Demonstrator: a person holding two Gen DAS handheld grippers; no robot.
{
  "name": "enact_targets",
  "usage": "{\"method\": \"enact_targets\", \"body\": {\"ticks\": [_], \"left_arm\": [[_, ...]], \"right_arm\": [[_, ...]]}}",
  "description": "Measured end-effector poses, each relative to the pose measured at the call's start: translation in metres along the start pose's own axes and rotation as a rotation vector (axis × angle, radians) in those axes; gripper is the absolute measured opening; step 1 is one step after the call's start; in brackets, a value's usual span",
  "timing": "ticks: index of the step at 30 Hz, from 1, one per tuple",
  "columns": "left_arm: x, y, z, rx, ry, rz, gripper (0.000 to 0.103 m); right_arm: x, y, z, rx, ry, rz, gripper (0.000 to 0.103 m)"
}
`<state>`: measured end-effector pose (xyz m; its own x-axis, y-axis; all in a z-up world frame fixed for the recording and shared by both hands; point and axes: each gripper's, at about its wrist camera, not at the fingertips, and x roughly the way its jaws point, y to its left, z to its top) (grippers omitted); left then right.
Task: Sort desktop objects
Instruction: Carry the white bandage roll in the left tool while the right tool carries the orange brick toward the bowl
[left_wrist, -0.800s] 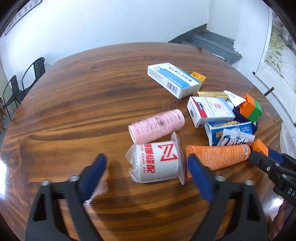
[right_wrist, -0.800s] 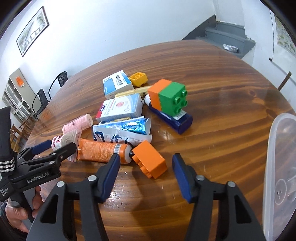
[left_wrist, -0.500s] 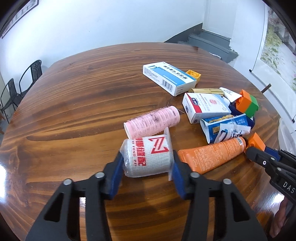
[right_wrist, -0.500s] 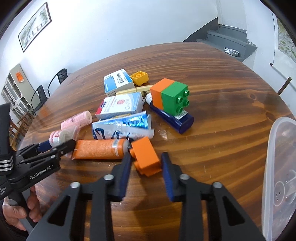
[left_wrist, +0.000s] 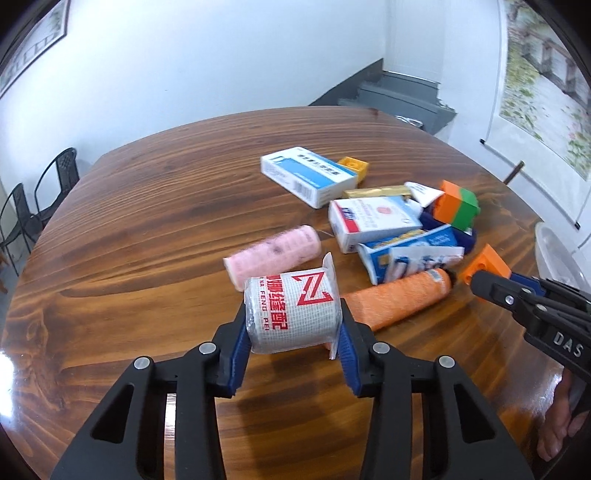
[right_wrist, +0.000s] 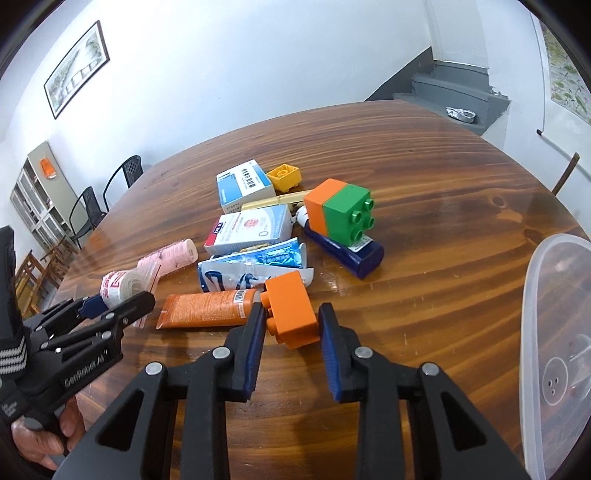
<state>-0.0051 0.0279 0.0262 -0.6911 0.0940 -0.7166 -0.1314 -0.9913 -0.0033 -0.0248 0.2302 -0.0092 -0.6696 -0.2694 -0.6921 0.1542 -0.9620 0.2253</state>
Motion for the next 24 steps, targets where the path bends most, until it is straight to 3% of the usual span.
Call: {"method": "enact_targets", "body": {"ticks": [12, 24], "left_arm": [[0.001, -0.011, 0.003, 0.003, 0.008, -0.041, 0.044], [-0.010, -0.040, 0.017, 0.024, -0.030, -0.068, 0.044]], "right_arm": [[-0.003, -0.008, 0.001, 0.034, -0.018, -0.018, 0.033], [-0.024, -0.020, 0.001, 0.085, -0.104, -0.021, 0.033]]}}
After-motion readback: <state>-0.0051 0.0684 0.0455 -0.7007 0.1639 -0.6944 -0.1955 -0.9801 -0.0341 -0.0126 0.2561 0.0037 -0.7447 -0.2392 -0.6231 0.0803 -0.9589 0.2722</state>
